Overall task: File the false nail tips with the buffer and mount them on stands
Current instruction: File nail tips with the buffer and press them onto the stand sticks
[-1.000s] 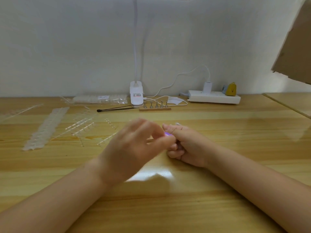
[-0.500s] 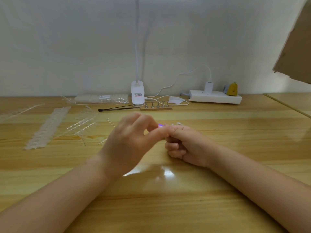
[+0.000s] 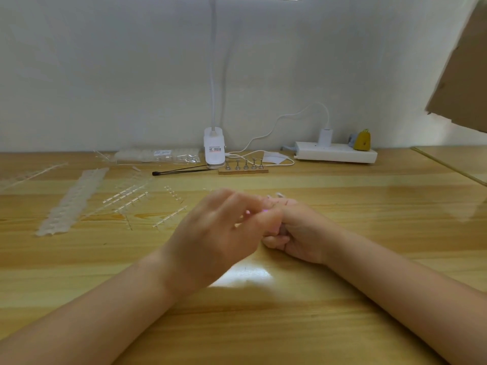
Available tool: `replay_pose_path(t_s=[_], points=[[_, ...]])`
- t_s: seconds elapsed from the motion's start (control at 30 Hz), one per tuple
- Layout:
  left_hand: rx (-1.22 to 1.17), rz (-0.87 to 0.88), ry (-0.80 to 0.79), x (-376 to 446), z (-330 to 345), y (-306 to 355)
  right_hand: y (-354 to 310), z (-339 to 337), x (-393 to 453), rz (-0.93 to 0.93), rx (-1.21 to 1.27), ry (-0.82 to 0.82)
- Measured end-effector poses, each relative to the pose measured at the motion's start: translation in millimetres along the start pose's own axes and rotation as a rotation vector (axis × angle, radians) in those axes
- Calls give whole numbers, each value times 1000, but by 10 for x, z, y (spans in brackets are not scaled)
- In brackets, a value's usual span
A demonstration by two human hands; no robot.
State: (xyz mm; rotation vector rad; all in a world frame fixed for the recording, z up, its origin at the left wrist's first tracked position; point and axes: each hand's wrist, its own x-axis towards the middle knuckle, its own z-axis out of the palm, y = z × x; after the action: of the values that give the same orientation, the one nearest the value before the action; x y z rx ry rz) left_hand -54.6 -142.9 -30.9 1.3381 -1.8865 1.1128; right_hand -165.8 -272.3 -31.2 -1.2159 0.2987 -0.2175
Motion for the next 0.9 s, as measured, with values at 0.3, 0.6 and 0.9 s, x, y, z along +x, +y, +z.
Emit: replay_pose_path(t_s=[0.3, 0.6, 0.9], points=[[10, -18, -1, 4, -40, -43, -1, -18, -12, 0, 20, -43], [56, -141, 0, 2, -59, -107, 16, -29, -6, -33, 63, -44], [52, -172, -18, 0, -78, -160, 20, 3, -31, -56, 52, -82]])
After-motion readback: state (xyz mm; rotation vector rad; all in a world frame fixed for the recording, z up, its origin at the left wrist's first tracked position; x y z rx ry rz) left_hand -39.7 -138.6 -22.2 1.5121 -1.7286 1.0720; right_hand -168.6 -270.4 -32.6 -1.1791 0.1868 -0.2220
